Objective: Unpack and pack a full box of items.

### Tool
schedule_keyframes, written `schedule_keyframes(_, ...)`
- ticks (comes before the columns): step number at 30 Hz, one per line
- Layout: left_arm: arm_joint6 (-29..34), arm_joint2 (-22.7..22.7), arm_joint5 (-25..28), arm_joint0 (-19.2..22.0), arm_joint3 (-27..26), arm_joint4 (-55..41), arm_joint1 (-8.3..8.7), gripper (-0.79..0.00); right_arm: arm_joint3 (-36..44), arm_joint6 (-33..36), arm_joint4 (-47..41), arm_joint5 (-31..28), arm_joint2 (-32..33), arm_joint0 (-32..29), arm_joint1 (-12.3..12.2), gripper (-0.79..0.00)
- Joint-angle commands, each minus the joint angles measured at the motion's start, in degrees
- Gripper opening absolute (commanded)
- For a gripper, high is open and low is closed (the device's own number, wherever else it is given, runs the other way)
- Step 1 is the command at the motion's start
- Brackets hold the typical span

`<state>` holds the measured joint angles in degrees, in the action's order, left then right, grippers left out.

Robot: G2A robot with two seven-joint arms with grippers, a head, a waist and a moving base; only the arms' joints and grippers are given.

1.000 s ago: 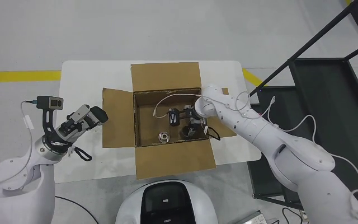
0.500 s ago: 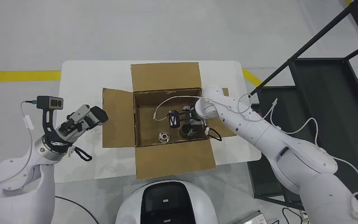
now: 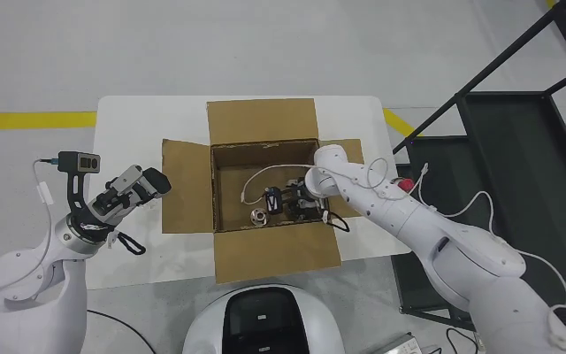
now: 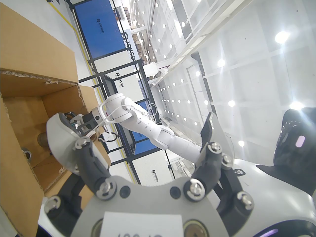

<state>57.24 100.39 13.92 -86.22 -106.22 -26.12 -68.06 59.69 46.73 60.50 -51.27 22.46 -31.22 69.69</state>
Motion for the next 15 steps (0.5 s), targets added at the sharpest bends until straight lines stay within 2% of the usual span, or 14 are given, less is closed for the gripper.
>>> schedule_keyframes(1,0.0,0.0,0.0,0.0,0.0,0.0,0.0,0.0,-1.29,-0.94,0.47,0.18,-0.1,0.27,0.39,0.0)
schedule_keyframes(15,0.0,0.0,0.0,0.0,0.0,0.0,0.0,0.0,-4.27,-4.54,1.91,-1.28,-1.02,0.86,2.62,0.0)
